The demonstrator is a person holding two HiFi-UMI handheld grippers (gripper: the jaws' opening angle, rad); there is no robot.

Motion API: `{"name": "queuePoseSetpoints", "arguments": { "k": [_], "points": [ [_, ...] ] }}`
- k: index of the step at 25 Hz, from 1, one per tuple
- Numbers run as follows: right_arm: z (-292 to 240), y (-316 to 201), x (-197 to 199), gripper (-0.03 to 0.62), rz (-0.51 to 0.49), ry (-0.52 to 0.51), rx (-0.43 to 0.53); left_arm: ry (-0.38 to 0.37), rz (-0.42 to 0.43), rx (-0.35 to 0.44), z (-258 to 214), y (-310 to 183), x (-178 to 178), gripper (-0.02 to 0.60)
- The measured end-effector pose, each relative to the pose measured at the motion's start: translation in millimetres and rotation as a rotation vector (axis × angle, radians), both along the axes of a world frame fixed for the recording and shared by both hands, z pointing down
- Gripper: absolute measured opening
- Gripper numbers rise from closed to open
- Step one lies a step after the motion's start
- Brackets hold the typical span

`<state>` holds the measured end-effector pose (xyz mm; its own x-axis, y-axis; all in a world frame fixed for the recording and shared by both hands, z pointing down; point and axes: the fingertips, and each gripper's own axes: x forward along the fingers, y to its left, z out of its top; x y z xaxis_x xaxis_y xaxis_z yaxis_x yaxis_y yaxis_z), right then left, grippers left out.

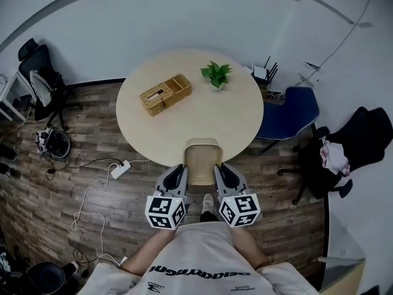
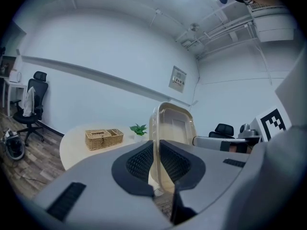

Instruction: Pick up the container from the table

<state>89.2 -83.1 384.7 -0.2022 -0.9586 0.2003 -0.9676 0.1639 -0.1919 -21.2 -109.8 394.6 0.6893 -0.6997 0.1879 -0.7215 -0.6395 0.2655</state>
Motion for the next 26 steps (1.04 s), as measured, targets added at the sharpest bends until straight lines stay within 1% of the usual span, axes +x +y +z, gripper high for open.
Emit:
{"name": "queuePoseSetpoints", "arguments": {
  "k": [3, 9, 26],
  "points": [
    [-1.8, 2.7, 2.8, 0.084, 0.011, 0.018, 0.013, -0.009, 0.001, 0.026, -1.4, 3.8, 3.1, 0.054],
    [-1.1, 7.5, -0.8, 0.084, 0.009, 0.024, 0.018, -0.018, -0.006, 0.04, -0.5, 9.1, -0.2, 0.054],
    [0.8, 7.4, 8.0, 0.084, 0.009, 0.031, 0.02, -0.021, -0.013, 0.042, 1.5, 9.9, 8.1, 0.054]
  ]
}}
